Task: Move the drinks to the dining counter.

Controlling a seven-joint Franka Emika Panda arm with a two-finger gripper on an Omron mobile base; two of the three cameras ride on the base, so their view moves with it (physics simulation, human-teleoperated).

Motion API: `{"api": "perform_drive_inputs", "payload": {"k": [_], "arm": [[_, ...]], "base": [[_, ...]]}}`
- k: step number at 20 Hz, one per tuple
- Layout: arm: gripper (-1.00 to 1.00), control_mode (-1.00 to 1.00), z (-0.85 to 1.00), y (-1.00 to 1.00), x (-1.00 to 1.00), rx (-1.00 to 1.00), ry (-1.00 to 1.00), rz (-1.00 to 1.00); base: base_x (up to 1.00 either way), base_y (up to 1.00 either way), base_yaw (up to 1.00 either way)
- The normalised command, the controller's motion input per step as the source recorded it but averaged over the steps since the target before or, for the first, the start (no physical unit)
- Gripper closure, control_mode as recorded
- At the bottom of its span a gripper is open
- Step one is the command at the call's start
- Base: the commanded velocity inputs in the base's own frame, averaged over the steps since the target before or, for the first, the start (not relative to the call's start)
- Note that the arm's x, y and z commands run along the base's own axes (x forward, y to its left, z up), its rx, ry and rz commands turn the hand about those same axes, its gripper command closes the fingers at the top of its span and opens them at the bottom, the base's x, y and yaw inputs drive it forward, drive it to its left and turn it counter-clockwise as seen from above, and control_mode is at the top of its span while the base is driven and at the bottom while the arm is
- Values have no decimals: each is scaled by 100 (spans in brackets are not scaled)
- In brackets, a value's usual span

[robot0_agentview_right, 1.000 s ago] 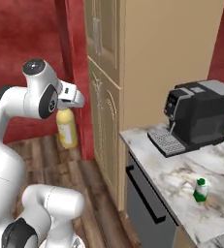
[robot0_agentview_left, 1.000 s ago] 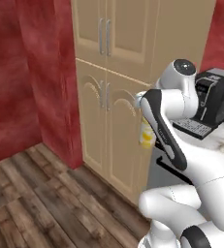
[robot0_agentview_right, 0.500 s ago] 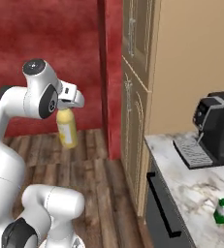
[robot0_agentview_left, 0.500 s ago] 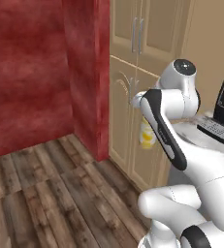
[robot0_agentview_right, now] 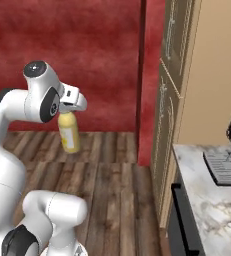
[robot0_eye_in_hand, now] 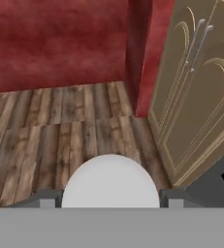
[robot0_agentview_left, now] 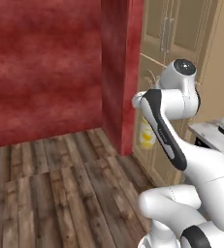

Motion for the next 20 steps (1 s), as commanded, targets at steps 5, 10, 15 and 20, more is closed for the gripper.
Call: {"api": "perform_drive_inputs", "payload": {"k": [5,10,15,20], "arm": [[100,100,0,0,0,0,0,0],[100,100,0,0,0,0,0,0],[100,100,0,0,0,0,0,0],[100,100,0,0,0,0,0,0]], "base": [[-38,15,35],[-43,16,35],[-37,15,34],[-27,12,33]]}}
